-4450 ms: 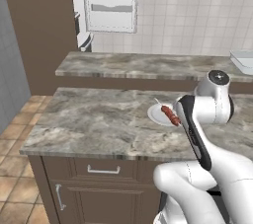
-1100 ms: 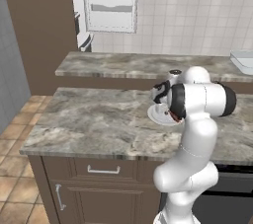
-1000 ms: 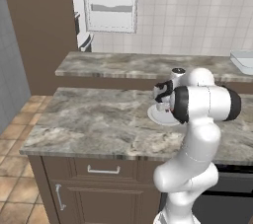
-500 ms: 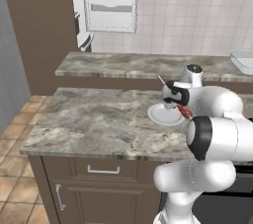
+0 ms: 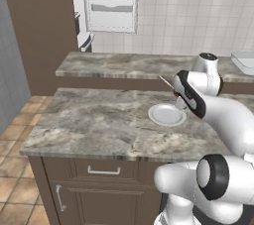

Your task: Place the cold items (orange and pear) from the fridge in one tupperware on the dining counter. Place the warm items (hot dog and kebab skewer) in the stove area in another tupperware.

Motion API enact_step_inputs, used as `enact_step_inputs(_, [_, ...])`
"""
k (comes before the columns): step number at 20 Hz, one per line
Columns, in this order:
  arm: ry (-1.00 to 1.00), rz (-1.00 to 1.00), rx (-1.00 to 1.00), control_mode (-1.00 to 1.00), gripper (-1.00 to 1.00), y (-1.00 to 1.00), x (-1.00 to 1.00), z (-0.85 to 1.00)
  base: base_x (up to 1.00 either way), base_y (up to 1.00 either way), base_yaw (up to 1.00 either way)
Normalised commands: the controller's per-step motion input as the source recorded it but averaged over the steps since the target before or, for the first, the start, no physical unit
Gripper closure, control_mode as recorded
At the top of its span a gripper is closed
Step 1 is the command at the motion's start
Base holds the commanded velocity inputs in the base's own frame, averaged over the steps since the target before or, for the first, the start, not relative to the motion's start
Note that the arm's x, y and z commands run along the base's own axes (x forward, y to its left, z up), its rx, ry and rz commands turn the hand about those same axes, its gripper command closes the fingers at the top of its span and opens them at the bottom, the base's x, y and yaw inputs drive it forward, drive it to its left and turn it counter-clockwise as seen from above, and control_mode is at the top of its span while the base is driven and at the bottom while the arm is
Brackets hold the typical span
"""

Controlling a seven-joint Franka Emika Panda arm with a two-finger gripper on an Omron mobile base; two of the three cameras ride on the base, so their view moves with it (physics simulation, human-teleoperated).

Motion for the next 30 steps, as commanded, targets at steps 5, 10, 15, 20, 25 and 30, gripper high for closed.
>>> enact_step_inputs(5, [0.34,0.05,0.00,-1.00,1.00,0.01,-0.54,0.68,0.00,0.00,0.00])
enact_step_inputs(10, [0.06,0.00,0.00,-1.00,1.00,0.01,-0.46,0.38,0.00,0.00,0.00])
enact_step_inputs(15, [0.00,0.00,0.00,1.00,1.00,0.00,-0.48,0.18,-0.12,0.00,0.00])
enact_step_inputs(20, [0.00,0.00,0.00,1.00,1.00,0.00,0.00,0.00,-0.69,0.00,-0.22])
enact_step_inputs(25, [0.00,0.00,0.00,1.00,1.00,0.00,0.00,0.00,-0.87,-0.19,-0.71])
enact_step_inputs(30, [0.00,0.00,0.00,1.00,1.00,0.00,0.00,0.00,-0.17,-0.54,-0.92])
